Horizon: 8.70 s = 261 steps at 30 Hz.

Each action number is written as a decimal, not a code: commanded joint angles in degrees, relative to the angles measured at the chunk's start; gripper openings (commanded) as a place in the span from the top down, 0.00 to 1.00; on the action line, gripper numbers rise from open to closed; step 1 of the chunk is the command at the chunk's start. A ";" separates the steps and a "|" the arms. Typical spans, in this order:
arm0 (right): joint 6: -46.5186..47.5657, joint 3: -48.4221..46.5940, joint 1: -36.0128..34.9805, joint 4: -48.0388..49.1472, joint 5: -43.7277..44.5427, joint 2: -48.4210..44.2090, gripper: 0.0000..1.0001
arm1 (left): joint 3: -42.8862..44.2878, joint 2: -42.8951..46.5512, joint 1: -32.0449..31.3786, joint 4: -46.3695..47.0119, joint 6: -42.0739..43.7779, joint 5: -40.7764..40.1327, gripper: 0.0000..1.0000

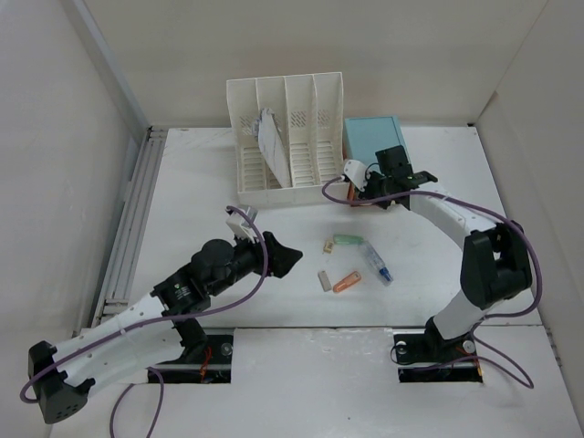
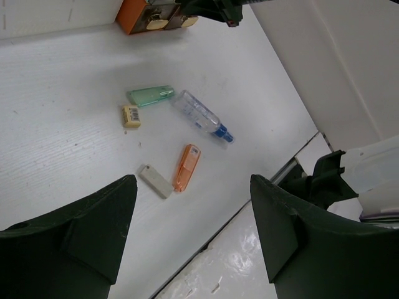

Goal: Organize the desk

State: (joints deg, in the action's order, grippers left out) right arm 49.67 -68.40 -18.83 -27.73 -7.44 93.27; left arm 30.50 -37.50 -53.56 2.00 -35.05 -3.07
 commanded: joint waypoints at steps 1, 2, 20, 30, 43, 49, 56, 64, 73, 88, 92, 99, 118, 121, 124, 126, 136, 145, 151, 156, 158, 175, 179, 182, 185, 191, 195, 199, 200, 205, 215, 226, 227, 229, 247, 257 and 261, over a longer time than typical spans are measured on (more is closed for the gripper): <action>-3.08 -0.24 0.11 8.48 3.66 -0.02 1.00 | 0.00 -0.03 -0.23 3.98 -0.64 1.05 0.29; -3.09 -0.24 0.11 8.48 3.66 -0.02 1.00 | 0.00 -0.56 -0.23 3.98 -0.64 1.05 0.29; -33.46 16.19 1.87 9.35 3.74 -29.03 0.22 | -2.38 -6.89 -0.23 16.72 -1.69 7.38 0.24; -44.30 12.24 7.40 14.80 7.09 -16.99 0.50 | -2.38 -3.37 -0.76 13.30 -1.69 5.71 0.24; -47.12 8.55 8.72 18.58 8.32 -8.55 0.34 | -2.38 -3.90 -0.76 13.29 -1.69 5.71 0.24; -48.35 7.41 9.95 19.73 10.52 -7.41 0.33 | -2.38 -3.90 -0.76 12.77 -1.69 5.71 0.24; -48.88 6.88 11.18 20.42 11.92 -7.41 0.33 | -1.85 -3.90 -0.76 12.77 -1.69 5.71 0.24; -49.41 5.82 12.33 20.95 9.91 -5.21 0.34 | -1.32 -3.90 -0.76 11.63 -1.69 5.19 0.24; -49.93 5.82 12.33 22.01 9.38 -4.07 0.39 | -1.32 -3.37 -0.76 11.10 -1.69 5.18 0.24; -47.83 13.72 12.33 16.31 3.68 -17.33 0.76 | -1.85 -2.32 -0.76 11.10 -1.69 5.18 0.24; -46.34 16.10 12.33 9.72 -0.46 -21.90 0.77 | -1.85 -2.32 -0.76 11.10 -1.16 5.18 0.24; -45.19 17.69 12.33 7.34 -2.84 -27.62 0.80 | -1.32 -3.46 -0.76 12.33 -1.16 5.71 0.24; -42.57 14.45 12.33 2.51 -9.33 -30.78 0.09 | -0.27 -2.32 -0.76 10.04 -0.11 5.18 0.24; -38.18 11.81 12.33 -1.18 -15.74 -33.33 0.14 | -0.27 -2.32 -0.76 10.04 -0.11 5.18 0.24; -34.13 10.14 10.32 -5.65 -22.52 -34.12 0.20 | -0.27 -2.85 -0.76 10.04 -0.11 5.18 0.24; -30.70 9.08 7.33 -7.60 -22.53 -32.73 0.23 | -0.27 -2.85 -0.76 10.57 -0.11 5.18 0.24; -26.55 5.03 -9.73 -9.98 -6.72 -15.69 0.30 | 0.26 -2.68 -0.76 10.57 -0.11 5.18 0.24; -31.21 1.16 -12.64 -12.17 10.86 -6.09 0.27 | -0.27 -0.91 -0.76 8.81 -0.11 3.95 0.24; -33.06 -1.74 -12.64 -17.00 15.17 -0.12 0.27 | -0.79 -0.30 -0.76 8.29 -0.11 3.95 0.24; -33.06 -2.97 -13.77 -20.78 14.65 0.59 0.27 | -0.79 0.85 -0.76 7.14 -0.11 3.42 0.24; -32.54 -3.67 -13.78 -22.36 14.65 1.11 0.27 | -0.79 1.46 -0.76 6.61 -0.11 2.90 0.24; -31.39 -4.72 -14.31 -26.59 8.41 8.67 0.30 | -1.32 5.85 -0.76 3.63 0.42 2.28 0.24; -31.39 -4.72 -14.31 -25.45 8.41 9.90 0.30 | -1.32 6.38 -0.76 3.10 0.42 2.28 0.24; -32.00 -4.20 -14.31 -24.93 7.89 10.61 0.30 | -1.32 6.91 -0.76 3.10 0.42 2.28 0.24; -32.00 -4.20 -13.69 -24.31 7.88 11.84 0.33 | -1.32 7.43 -0.76 3.10 0.42 1.76 0.24; -32.53 -4.20 -13.16 -24.31 6.83 13.42 0.49 | -1.32 7.96 -0.76 1.96 0.42 1.75 0.24; -33.06 -4.20 -13.16 -23.78 6.83 14.56 0.67 | -0.79 8.49 -0.76 1.96 0.95 1.75 0.24; -33.06 -4.81 -13.16 -23.78 7.88 13.17 0.84 | -0.79 9.02 -0.76 1.43 0.95 1.75 0.24; -33.06 -4.81 -13.16 -23.78 8.40 12.64 0.86 | -0.79 9.02 -0.76 1.43 0.95 1.75 0.24; -31.49 -9.01 -13.69 -27.99 8.15 6.67 0.95 | -0.27 9.02 -0.76 0.90 0.95 1.75 0.24; -14.71 -21.59 -12.38 -40.38 -13.55 -3.18 1.00 | 2.10 6.04 -0.76 1.96 0.95 3.33 0.24; 11.46 -24.41 2.83 -35.11 -30.70 -10.66 1.00 | 3.25 3.75 -0.76 1.96 0.42 3.33 0.24; 13.59 -24.41 3.44 -35.12 -31.31 -10.66 1.00 | 3.77 3.22 -0.76 1.96 0.42 3.33 0.24; 18.94 -24.41 3.45 -35.73 -32.28 -10.66 1.00 | 3.78 2.70 -0.76 1.96 0.42 3.33 0.24; 28.99 -17.91 13.29 -27.82 -38.35 -9.43 1.00 | 3.78 1.64 -0.76 3.62 0.42 3.86 0.24; 33.29 -18.43 19.09 -30.28 -43.80 -3.72 1.00 | 3.78 1.11 -0.76 3.63 0.42 3.86 0.24; 34.79 -19.48 20.32 -31.51 -45.03 -1.44 1.00 | 3.78 1.11 -0.76 3.63 0.42 3.86 0.24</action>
State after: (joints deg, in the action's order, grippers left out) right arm 81.14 -86.19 0.51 -58.19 -47.31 91.33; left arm 31.55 -36.73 -54.00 2.44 -34.96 0.01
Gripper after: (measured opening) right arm 0.425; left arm 0.757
